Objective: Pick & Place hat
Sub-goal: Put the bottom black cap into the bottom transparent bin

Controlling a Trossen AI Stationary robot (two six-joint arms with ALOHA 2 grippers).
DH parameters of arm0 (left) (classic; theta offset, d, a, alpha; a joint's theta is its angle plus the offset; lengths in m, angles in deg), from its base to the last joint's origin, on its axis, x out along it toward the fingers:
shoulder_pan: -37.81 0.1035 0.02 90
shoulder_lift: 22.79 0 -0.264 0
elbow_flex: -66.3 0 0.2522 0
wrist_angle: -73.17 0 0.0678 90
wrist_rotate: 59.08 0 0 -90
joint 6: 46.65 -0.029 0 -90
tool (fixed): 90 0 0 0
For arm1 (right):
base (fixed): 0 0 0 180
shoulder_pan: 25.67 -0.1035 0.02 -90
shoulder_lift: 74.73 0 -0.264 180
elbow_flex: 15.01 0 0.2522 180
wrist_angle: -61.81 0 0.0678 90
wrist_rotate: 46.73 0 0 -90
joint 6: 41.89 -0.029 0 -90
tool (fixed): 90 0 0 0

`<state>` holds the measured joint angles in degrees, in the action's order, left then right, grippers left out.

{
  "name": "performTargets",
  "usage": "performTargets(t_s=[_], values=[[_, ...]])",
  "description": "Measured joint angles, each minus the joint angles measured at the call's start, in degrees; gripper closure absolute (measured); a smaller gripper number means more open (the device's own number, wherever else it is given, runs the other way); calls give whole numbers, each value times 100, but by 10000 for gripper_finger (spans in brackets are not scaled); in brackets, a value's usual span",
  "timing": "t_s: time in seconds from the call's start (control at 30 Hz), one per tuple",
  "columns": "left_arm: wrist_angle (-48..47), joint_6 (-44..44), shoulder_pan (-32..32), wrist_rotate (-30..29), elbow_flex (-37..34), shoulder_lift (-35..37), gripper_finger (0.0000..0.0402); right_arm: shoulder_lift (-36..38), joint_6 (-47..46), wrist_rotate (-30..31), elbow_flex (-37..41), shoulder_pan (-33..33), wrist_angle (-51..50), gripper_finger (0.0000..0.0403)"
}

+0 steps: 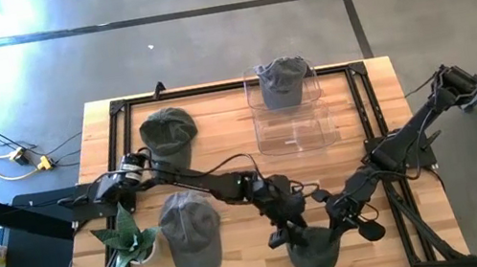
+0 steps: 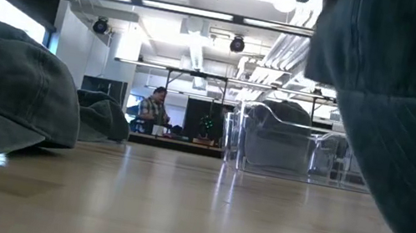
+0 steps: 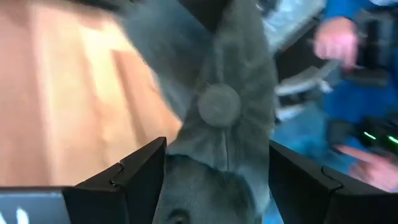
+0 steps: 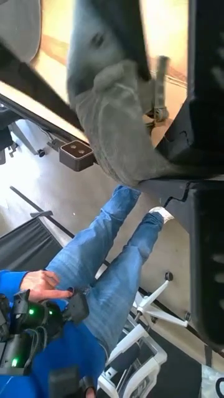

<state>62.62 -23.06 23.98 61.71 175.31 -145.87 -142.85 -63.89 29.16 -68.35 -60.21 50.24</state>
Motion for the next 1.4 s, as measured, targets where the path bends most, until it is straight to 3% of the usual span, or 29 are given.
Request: performTargets(t_s=[0.43, 0.57, 0.87, 1.07, 1.27, 1.4], values=[[159, 293, 99, 1911, -7, 49, 151, 0, -145, -39, 0, -74, -179, 398], [261, 390, 45, 1914, -4, 105, 177, 0, -261, -12, 0, -258, -315, 400], [251, 382, -133, 1722, -23, 281, 289, -1, -613, 289, 0, -614, -328, 399], [-14, 358, -30, 1701, -3, 325, 340, -2, -627, 531, 0, -678, -328, 400], [-1376, 53, 118, 1216, -4, 434, 367, -2, -618, 805, 0, -673, -330, 396], [-1320, 40, 111, 1412, -9, 421, 351, -2, -610, 804, 0, -675, -355, 400]])
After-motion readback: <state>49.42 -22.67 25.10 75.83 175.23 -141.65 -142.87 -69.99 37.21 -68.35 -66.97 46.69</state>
